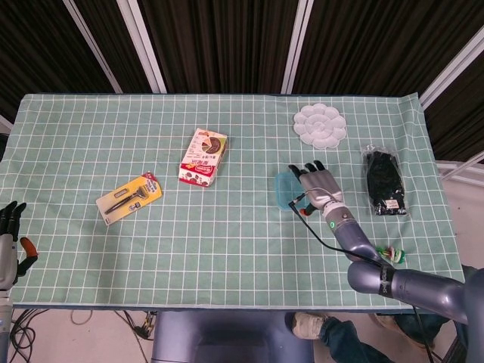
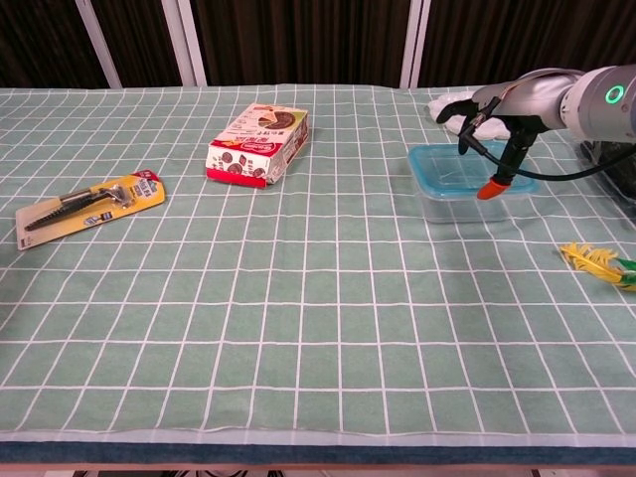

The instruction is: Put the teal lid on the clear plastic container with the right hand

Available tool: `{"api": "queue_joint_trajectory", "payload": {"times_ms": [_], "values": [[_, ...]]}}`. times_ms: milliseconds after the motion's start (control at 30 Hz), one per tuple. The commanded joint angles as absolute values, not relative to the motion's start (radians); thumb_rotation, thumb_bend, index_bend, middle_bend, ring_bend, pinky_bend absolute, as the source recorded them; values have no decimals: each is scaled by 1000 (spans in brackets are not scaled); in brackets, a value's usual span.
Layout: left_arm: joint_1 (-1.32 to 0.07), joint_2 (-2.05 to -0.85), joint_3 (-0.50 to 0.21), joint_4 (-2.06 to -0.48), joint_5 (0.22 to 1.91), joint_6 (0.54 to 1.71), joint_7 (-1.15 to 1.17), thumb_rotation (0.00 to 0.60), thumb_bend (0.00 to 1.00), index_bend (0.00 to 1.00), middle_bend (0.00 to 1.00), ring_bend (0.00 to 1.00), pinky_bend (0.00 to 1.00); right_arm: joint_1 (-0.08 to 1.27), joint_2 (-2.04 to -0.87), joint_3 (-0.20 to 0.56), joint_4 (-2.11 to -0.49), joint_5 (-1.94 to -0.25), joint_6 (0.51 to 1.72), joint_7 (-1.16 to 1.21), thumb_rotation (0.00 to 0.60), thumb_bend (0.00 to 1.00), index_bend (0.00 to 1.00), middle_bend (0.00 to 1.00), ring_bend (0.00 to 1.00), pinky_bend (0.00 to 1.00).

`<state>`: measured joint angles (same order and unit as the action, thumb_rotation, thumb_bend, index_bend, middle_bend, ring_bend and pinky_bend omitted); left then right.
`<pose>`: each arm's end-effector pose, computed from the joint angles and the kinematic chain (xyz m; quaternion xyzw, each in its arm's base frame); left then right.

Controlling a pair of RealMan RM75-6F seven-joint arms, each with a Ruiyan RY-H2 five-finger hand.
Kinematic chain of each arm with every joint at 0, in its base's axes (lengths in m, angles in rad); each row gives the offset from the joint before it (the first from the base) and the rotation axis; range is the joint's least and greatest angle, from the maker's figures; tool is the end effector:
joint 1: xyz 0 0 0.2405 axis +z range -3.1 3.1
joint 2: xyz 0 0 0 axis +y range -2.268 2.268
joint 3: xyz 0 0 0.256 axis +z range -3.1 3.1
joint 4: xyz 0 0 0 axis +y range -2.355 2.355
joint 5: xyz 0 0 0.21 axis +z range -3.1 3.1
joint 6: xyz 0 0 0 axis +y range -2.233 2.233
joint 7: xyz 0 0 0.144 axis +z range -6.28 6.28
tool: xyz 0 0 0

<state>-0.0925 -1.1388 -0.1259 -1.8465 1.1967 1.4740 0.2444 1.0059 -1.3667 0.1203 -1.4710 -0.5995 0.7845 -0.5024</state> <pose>-0.2951 0.1893 0.1515 -0.5086 -0.4552 -0.3445 0.6445 -0.1473 -0.4066 0.0288 0.7481 -0.4062 0.2474 0.4627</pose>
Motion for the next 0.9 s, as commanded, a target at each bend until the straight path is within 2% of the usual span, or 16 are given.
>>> {"api": "queue_joint_trajectory", "payload": {"times_ms": [33, 333, 767, 800, 900], "values": [[-93, -1139, -125, -1847, 1197, 1473, 244, 600, 794, 61, 0, 0, 0, 1013, -1353, 113, -1489, -580, 787, -520, 600, 268, 0, 353, 72, 0], [-93, -1136, -125, -1849, 1196, 1472, 244, 600, 794, 61, 0, 0, 0, 1036, -1319, 94, -1552, -511, 807, -570, 600, 269, 0, 226, 22, 0], [-93, -1133, -124, -1851, 1198, 1473, 243, 600, 794, 61, 0, 0, 0, 1035, -1260, 111, -1630, -497, 845, -552, 600, 268, 6, 185, 0, 0], [-93, -1133, -124, -1852, 1197, 1473, 242, 600, 794, 61, 0, 0, 0, 1032, -1252, 114, -1641, -502, 852, -546, 600, 268, 20, 184, 0, 0], [-93, -1133, -124, -1852, 1197, 1473, 242, 600, 794, 61, 0, 0, 0, 1017, -1242, 129, -1671, -537, 878, -517, 600, 268, 167, 183, 0, 0]]}}
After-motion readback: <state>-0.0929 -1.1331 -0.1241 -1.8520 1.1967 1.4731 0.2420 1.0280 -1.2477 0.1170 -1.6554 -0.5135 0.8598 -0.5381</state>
